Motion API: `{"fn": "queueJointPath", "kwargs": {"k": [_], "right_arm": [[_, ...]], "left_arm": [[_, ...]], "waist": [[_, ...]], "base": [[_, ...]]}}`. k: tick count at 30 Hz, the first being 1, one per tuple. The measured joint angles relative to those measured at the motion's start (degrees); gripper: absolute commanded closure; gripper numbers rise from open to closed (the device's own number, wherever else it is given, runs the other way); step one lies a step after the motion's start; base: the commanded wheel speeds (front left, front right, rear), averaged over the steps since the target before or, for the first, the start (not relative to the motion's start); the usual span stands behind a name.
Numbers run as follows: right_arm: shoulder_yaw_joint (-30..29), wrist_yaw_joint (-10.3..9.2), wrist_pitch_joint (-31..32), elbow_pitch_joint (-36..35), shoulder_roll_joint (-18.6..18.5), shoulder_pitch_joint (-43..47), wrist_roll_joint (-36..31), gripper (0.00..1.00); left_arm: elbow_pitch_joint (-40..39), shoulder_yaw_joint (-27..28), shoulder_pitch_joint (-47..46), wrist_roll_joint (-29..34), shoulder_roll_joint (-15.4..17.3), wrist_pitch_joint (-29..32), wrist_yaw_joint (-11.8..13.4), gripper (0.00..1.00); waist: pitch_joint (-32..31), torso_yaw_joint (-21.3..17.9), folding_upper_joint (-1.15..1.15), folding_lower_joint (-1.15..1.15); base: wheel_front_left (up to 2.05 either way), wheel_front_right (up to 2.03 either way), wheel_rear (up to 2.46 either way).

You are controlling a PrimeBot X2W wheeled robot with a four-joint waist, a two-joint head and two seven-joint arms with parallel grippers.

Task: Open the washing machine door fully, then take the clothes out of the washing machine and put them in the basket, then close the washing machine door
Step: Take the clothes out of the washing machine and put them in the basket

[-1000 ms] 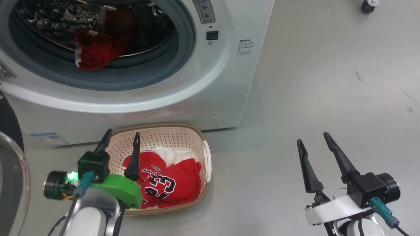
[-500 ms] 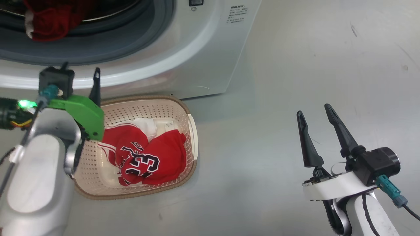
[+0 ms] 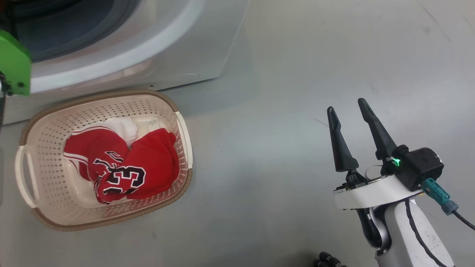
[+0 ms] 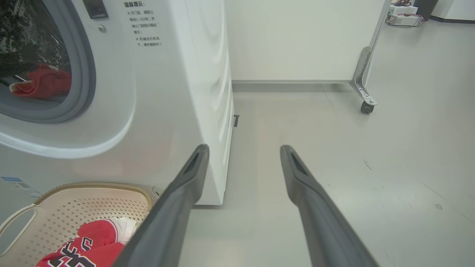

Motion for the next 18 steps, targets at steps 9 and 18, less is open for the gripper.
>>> {"fn": "queueJointPath", "kwargs": {"k": [9, 18], "right_arm": [[0.84, -0.11, 0.0, -0.18, 0.11, -2.29, 3.76, 0.0], [0.78, -1.18, 0.0, -0.57, 0.15, -3.48, 5.49, 0.0]], "left_arm": [[2.55, 1.57, -5.93, 0.96, 4.99, 3.21, -0.08, 0.0], [6.06, 3.37, -7.95, 0.81, 6.78, 7.59, -0.18, 0.0]], "waist": [[3.32, -3.92, 0.0, 0.0], [5.43, -5.76, 0.0, 0.0]], "base": [[0.0, 0.0, 0.0], [0.0, 0.0, 0.0]]}}
